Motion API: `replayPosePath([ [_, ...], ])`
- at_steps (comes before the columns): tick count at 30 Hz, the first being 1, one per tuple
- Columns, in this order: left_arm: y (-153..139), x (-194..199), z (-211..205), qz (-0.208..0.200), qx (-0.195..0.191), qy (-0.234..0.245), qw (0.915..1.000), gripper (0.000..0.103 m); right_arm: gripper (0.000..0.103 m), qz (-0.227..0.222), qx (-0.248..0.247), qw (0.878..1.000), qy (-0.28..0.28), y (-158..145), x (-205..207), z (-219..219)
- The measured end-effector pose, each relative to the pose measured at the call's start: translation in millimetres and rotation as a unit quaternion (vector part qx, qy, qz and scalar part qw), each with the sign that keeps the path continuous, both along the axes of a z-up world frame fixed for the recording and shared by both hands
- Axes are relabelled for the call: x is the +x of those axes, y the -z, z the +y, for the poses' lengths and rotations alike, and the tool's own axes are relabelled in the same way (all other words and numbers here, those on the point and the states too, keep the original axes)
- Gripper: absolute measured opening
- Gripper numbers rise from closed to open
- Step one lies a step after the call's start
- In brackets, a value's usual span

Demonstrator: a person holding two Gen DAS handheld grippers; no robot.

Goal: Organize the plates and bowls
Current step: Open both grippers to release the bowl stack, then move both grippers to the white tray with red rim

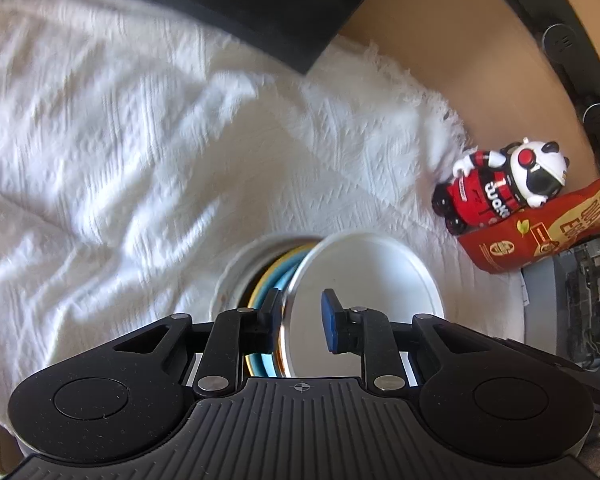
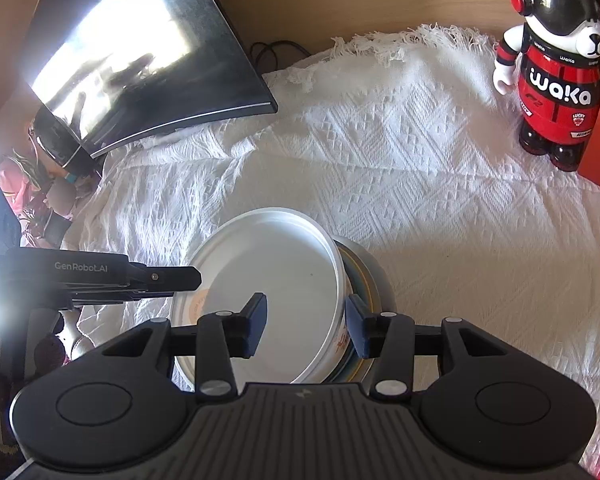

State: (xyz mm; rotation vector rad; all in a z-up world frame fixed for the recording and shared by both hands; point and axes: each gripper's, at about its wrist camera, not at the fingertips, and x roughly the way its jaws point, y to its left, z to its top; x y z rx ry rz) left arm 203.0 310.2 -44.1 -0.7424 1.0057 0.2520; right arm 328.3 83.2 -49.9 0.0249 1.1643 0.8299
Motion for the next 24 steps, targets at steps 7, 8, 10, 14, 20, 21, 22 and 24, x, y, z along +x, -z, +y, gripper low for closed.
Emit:
replayPosePath([
  [7,-44,-10,-18,-0.067,0.081,-0.005,0.9945,0.023,0.048,-0.059,0.013,0.998,0.028,-23,-5,-18],
  [8,-50,-9,-25,-0.076,0.092,0.001,0.9928,0.023,0.051,-0.069,0.015,0.997,0.038,-27,-5,-23],
  [10,-62,-4,-41,-0.1,0.093,0.026,0.9904,0.023,0.054,-0.086,0.017,0.994,0.058,-33,-7,-38],
  [14,-67,14,-88,-0.129,0.069,0.096,0.9846,0.023,0.063,-0.13,-0.008,0.987,0.099,-41,-12,-85],
  [20,-23,48,-192,-0.132,0.012,0.242,0.9612,0.023,0.072,-0.2,-0.131,0.95,0.202,-29,-32,-180],
  [21,-12,55,-212,-0.124,-0.006,0.266,0.9561,0.023,0.072,-0.199,-0.151,0.943,0.22,-25,-35,-195],
  [22,0,61,-232,-0.107,-0.024,0.285,0.9524,0.023,0.072,-0.195,-0.169,0.936,0.24,-18,-39,-211],
  [24,20,71,-271,-0.085,-0.037,0.314,0.9448,0.023,0.073,-0.176,-0.196,0.923,0.28,-6,-49,-242],
])
